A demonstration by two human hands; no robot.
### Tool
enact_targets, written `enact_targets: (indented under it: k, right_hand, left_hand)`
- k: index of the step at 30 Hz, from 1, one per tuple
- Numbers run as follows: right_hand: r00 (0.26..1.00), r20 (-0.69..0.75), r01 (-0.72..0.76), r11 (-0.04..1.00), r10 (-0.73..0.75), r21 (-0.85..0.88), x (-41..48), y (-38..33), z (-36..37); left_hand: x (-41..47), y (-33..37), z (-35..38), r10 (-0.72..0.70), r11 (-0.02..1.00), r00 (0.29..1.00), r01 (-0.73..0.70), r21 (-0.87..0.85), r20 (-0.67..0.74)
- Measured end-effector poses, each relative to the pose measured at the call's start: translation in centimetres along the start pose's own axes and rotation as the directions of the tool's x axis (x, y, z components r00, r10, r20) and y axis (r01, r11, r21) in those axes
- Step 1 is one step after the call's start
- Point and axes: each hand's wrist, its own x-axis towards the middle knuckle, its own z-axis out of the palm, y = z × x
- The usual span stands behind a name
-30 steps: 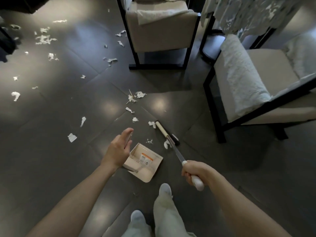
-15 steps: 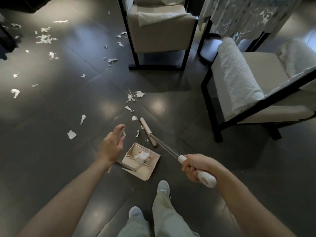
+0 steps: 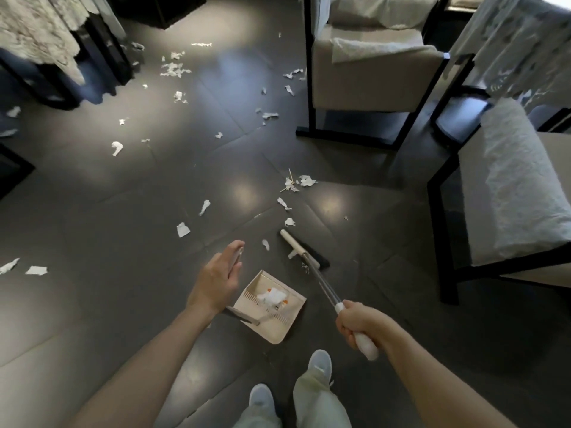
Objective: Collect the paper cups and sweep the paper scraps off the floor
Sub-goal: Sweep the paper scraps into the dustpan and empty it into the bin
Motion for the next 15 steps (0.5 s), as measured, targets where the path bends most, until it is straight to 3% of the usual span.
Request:
enact_targets:
  k: [2,6,8,11,15]
  right_hand:
    - [0.997,0.079,-0.023,1.0,0.023,0.0,-1.0,-0.1,1.4]
    - [0.944,0.307,-0.214,0.934,0.122,0.285,-4.1,-0.9,1.4]
    - [0.925,0.36,-0.24,0.917,0.118,0.317,-5.5,-1.6,0.2]
    - [0.937,0.343,-0.209,0.897,0.07,0.39,-7.6,-2.8,-0.3]
    - [0.989,0.148,-0.025,0.955,-0.02,0.297,-8.6,-4.3,2.0]
  left_hand:
    - [0.6,-0.4,-0.1,-0.012,1.0,1.0,0.012,0.017,-0.011]
    - [1.2,-0.3,0.1,-0.011,1.0,1.0,0.011,0.001,0.001]
    - [1.4,-0.4,0.1,-0.005,1.0,1.0,0.005,-0.013,0.007]
    - [1.1,-1.0,-0.5,-0.008,0.999,1.0,0.008,-0.046,0.005]
    - [0.5,-2.2,-2.5,-0.02,0.995,0.999,0.017,-0.096,-0.039]
